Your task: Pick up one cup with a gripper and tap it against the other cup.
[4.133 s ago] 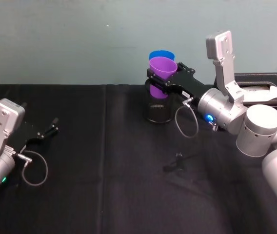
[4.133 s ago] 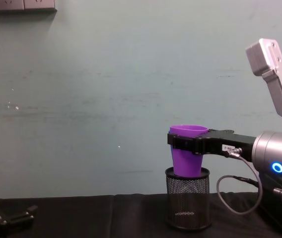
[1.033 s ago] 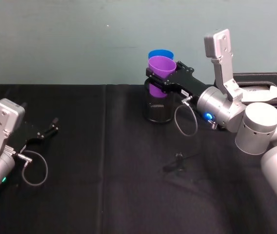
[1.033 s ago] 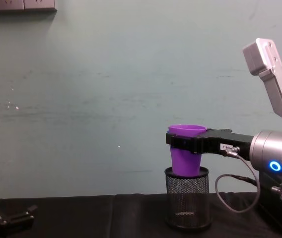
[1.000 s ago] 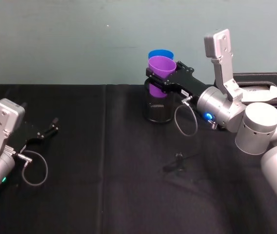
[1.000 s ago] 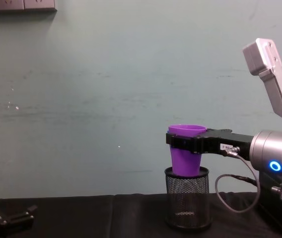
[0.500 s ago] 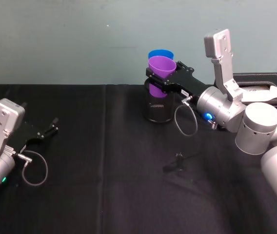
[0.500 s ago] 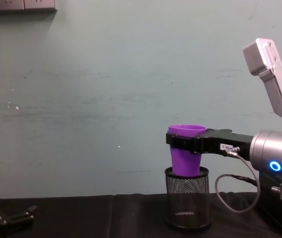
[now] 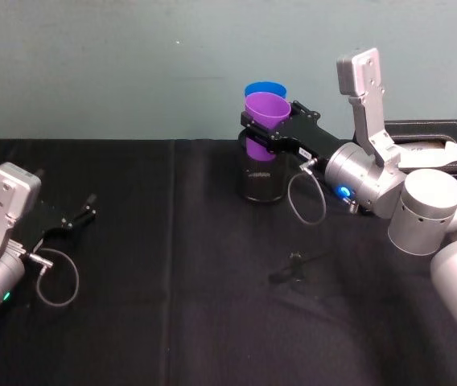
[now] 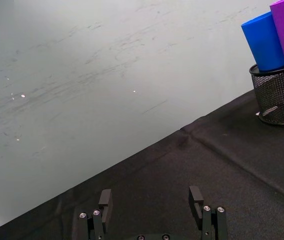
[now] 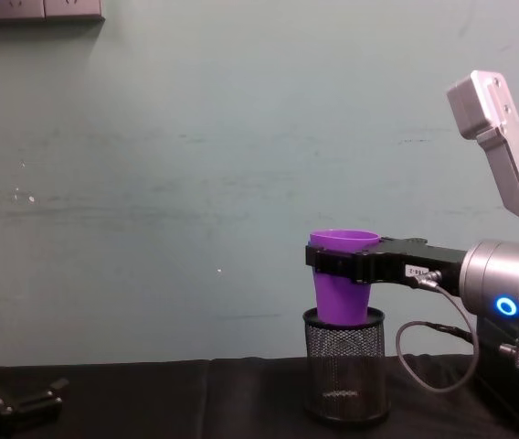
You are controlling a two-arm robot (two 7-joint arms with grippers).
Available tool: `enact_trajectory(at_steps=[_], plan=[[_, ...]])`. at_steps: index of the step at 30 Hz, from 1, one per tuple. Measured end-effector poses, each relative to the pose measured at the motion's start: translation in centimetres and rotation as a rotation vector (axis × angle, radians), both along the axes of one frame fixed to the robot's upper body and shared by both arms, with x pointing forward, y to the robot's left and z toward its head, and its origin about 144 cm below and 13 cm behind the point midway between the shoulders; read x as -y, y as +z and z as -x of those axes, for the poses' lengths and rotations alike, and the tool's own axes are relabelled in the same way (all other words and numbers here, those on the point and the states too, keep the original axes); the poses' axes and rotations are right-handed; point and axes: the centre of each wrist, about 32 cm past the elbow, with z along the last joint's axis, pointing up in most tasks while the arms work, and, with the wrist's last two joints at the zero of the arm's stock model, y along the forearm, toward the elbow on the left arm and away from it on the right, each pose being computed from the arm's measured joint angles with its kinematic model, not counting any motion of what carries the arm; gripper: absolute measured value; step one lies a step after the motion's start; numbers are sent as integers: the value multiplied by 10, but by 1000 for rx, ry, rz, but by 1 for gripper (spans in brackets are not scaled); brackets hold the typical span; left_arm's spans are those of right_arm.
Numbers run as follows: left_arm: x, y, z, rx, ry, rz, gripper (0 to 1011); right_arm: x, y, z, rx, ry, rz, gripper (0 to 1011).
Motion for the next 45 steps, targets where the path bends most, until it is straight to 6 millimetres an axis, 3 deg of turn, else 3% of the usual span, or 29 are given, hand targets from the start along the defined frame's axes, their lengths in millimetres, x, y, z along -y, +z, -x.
enact_trajectory(at_steps=[21, 45], plan=[[0, 0, 0, 0, 0, 0, 1000, 3, 0, 7, 12, 19, 3, 736], [0, 0, 0, 0, 0, 0, 1000, 21, -5, 63, 13, 96, 7, 736]])
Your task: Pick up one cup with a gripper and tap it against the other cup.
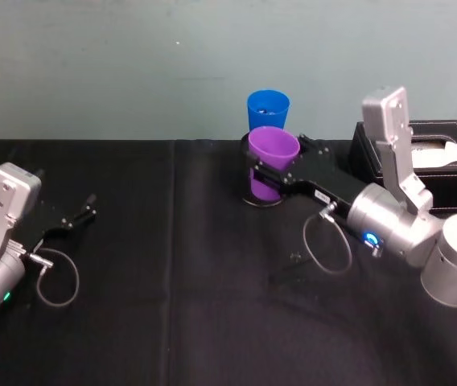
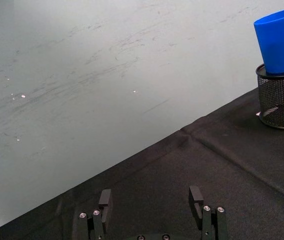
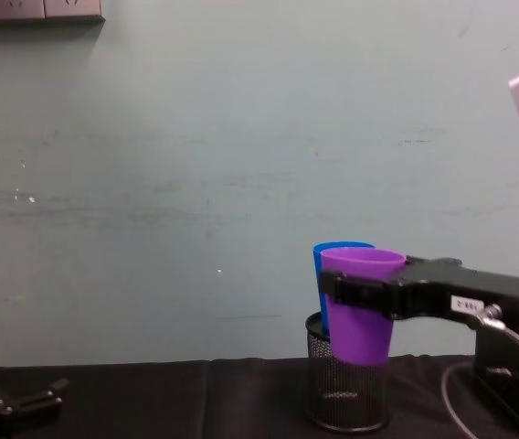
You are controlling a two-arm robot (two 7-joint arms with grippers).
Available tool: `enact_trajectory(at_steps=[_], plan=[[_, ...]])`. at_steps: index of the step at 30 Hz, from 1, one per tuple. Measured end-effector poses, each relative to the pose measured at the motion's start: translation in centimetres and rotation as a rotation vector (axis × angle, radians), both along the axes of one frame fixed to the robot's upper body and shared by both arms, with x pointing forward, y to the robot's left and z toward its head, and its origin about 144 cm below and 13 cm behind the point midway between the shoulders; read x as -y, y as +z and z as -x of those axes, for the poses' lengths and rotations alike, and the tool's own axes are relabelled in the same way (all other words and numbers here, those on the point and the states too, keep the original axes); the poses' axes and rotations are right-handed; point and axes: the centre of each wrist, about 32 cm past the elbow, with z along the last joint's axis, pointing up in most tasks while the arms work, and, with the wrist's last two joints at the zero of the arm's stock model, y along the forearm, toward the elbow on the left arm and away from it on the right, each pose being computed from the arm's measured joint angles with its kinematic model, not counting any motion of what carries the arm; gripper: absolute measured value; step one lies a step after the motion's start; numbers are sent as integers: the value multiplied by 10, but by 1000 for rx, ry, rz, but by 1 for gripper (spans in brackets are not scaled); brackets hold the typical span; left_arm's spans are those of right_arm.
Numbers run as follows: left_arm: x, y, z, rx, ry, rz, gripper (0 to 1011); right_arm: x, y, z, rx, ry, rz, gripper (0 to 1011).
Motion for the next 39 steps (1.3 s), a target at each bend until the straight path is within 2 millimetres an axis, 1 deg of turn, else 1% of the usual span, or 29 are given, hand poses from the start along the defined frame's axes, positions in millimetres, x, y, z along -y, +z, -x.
enact_trajectory(at_steps=[3, 6, 9, 12, 17, 19, 28, 32, 39], plan=[[0, 0, 0, 0, 0, 0, 1000, 2, -2, 6, 0, 2, 2, 736], [0, 0, 0, 0, 0, 0, 1000, 6, -9, 16, -3, 3, 11, 736], [0, 0, 0, 0, 0, 0, 1000, 9, -14, 22, -5, 3, 16, 736], [0, 0, 0, 0, 0, 0, 1000, 14, -24, 32, -11, -1, 23, 736], [0, 0, 0, 0, 0, 0, 1000, 17, -34, 40, -8, 1, 30, 736], [0, 0, 0, 0, 0, 0, 1000, 20, -42, 45, 0, -1, 32, 736], [0, 0, 0, 0, 0, 0, 1000, 23, -58, 58, 18, -2, 44, 736], [0, 0, 0, 0, 0, 0, 1000, 22, -68, 64, 20, -17, 46, 736], [0, 0, 0, 0, 0, 0, 1000, 18, -83, 68, 9, -31, 40, 736]])
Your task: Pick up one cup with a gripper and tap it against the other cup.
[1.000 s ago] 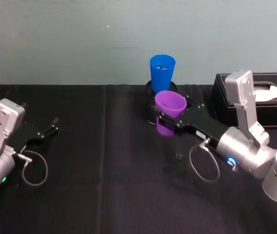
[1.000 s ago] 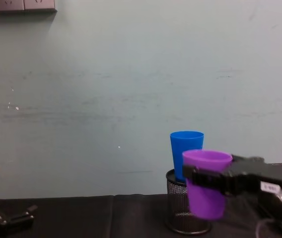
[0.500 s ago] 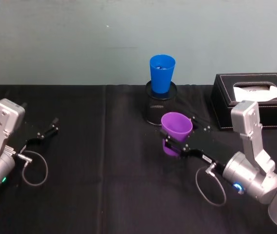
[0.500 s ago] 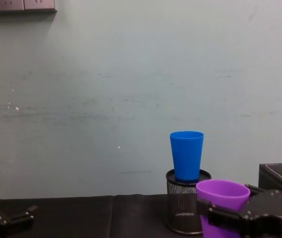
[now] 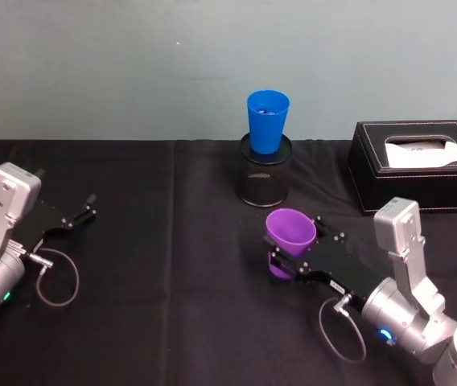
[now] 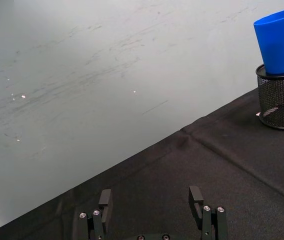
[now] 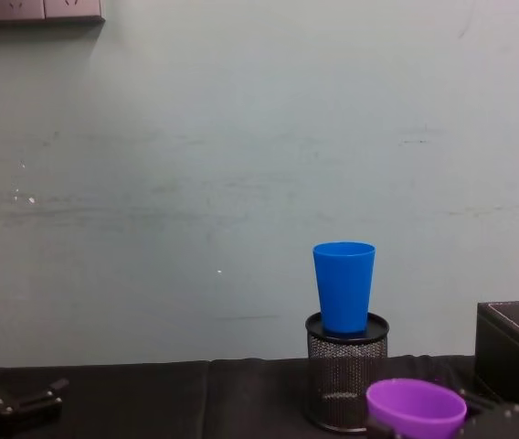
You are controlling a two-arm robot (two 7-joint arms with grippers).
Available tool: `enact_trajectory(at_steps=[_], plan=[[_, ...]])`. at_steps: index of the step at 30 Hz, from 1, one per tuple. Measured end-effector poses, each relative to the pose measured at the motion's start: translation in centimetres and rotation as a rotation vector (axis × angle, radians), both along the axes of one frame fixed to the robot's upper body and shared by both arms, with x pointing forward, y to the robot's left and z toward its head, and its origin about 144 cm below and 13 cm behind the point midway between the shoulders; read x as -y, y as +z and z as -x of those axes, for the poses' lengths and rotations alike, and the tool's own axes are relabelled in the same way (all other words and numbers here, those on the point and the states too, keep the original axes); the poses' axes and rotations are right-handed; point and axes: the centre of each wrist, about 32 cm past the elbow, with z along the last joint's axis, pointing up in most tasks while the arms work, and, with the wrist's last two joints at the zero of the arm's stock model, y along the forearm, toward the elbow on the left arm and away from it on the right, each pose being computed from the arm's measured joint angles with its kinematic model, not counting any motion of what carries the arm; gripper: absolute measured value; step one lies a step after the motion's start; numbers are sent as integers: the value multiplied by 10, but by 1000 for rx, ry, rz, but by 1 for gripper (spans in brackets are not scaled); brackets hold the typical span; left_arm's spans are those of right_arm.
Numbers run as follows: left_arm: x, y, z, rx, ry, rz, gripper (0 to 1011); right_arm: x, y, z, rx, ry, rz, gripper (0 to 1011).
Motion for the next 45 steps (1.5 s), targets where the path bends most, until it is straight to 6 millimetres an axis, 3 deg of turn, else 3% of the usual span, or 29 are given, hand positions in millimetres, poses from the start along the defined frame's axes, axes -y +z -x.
enact_trajectory(at_steps=[10, 21, 31, 45], plan=[[0, 0, 0, 0, 0, 0, 1000, -4, -16, 3, -8, -3, -6, 736], [0, 0, 0, 0, 0, 0, 1000, -4, -17, 3, -10, -1, -8, 738], [0, 0, 0, 0, 0, 0, 1000, -4, -17, 3, -9, 0, -8, 993], [0, 0, 0, 0, 0, 0, 1000, -4, -15, 3, 2, 1, -12, 1003]])
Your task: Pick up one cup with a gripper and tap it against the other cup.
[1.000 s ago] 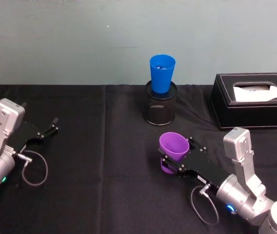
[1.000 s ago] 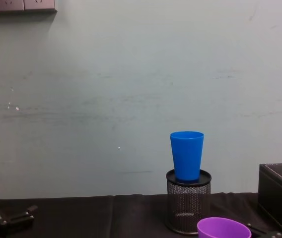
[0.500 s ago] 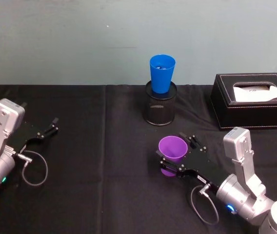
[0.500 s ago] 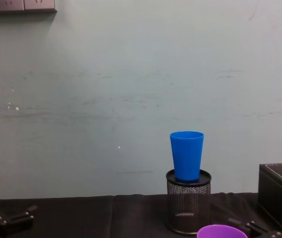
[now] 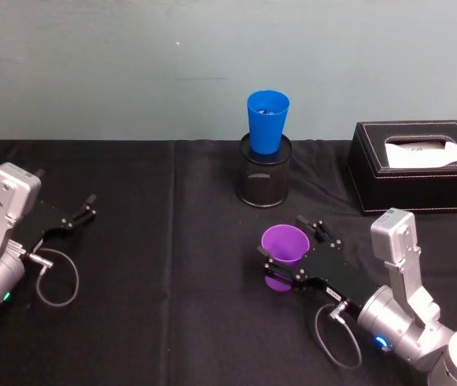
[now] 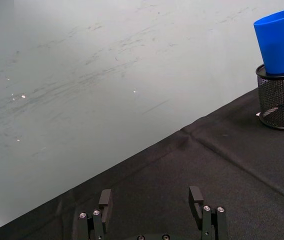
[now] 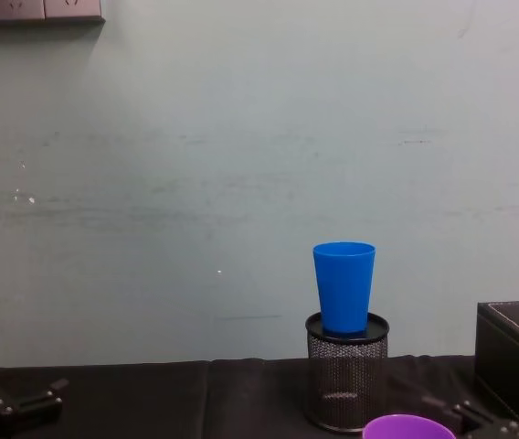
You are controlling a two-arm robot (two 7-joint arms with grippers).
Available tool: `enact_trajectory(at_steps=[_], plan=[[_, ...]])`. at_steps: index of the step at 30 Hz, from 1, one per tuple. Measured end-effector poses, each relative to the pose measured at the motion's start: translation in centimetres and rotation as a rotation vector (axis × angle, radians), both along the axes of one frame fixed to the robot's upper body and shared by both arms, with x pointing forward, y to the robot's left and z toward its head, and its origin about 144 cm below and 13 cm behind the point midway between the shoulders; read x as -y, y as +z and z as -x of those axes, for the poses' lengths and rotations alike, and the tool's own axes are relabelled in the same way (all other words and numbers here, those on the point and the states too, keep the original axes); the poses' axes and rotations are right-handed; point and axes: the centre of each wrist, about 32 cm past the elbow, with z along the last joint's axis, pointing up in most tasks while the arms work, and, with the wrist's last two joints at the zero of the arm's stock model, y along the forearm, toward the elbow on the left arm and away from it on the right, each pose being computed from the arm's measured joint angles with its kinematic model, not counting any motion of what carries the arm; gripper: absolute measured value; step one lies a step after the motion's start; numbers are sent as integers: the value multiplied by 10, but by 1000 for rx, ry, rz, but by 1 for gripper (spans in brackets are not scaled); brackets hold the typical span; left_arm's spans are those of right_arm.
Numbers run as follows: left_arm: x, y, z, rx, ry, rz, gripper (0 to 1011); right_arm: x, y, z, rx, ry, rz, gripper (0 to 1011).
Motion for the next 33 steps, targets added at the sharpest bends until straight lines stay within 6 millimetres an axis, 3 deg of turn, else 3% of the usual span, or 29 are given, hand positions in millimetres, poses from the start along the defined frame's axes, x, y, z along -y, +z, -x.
enact_trajectory(at_steps=[11, 17, 26, 33], plan=[[0, 0, 0, 0, 0, 0, 1000, 2, 15, 0, 73, -16, -108, 1003], [0, 0, 0, 0, 0, 0, 1000, 1, 22, -3, 122, -178, -125, 1003], [0, 0, 0, 0, 0, 0, 1000, 0, 14, -11, 73, -489, -59, 1003], [0, 0, 0, 0, 0, 0, 1000, 1, 11, -16, 31, -549, -28, 1003]])
